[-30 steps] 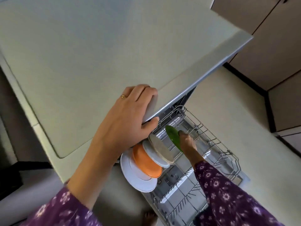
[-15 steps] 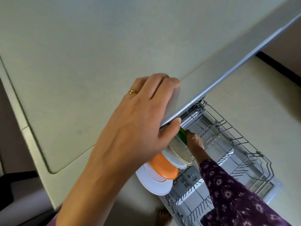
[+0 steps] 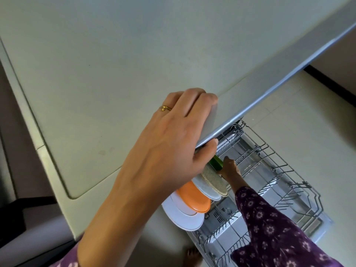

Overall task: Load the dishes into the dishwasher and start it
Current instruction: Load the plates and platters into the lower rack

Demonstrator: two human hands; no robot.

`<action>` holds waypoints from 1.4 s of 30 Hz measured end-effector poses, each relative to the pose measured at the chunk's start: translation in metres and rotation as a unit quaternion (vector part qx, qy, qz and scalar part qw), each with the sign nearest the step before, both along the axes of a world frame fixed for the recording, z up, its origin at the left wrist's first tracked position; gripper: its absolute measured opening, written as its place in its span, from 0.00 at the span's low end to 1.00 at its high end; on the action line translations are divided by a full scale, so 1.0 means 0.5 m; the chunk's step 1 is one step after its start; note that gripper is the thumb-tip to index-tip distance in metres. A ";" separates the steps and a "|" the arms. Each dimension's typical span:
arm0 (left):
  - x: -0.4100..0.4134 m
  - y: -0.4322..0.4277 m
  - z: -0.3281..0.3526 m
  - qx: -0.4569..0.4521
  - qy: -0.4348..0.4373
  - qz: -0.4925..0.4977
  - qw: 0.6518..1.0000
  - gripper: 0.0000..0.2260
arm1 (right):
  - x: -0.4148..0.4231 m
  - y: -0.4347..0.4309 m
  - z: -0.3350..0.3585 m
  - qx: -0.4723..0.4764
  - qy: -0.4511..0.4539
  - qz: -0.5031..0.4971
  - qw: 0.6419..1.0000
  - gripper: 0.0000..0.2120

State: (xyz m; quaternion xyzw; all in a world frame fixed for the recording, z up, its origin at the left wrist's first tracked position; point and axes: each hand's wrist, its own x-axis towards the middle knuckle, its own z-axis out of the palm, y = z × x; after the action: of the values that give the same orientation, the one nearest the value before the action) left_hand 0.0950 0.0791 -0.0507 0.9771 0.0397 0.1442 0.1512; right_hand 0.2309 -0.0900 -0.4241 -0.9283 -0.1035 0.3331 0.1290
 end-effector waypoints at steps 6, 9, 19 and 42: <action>-0.002 -0.002 0.002 0.002 -0.017 -0.011 1.000 0.19 | -0.028 -0.019 0.111 0.005 -0.041 -0.010 0.999 0.27; -0.010 -0.004 0.006 0.009 -0.034 -0.016 0.999 0.19 | -0.061 -0.029 0.200 0.014 -0.076 0.024 0.997 0.20; -0.135 -0.016 0.033 0.008 -0.038 0.012 0.999 0.13 | -0.271 -0.014 0.591 0.071 -0.135 0.139 0.979 0.15; -1.264 0.180 0.225 -0.095 -0.046 0.439 0.892 0.19 | -0.986 0.399 1.121 0.358 -0.189 0.378 0.833 0.06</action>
State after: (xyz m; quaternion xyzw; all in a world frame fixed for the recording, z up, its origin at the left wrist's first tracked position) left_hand -0.5370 0.1690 0.0619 0.8332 0.4712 0.2366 0.1667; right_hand -0.2618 0.1094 0.1365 -0.7504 -0.5806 0.1140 0.2944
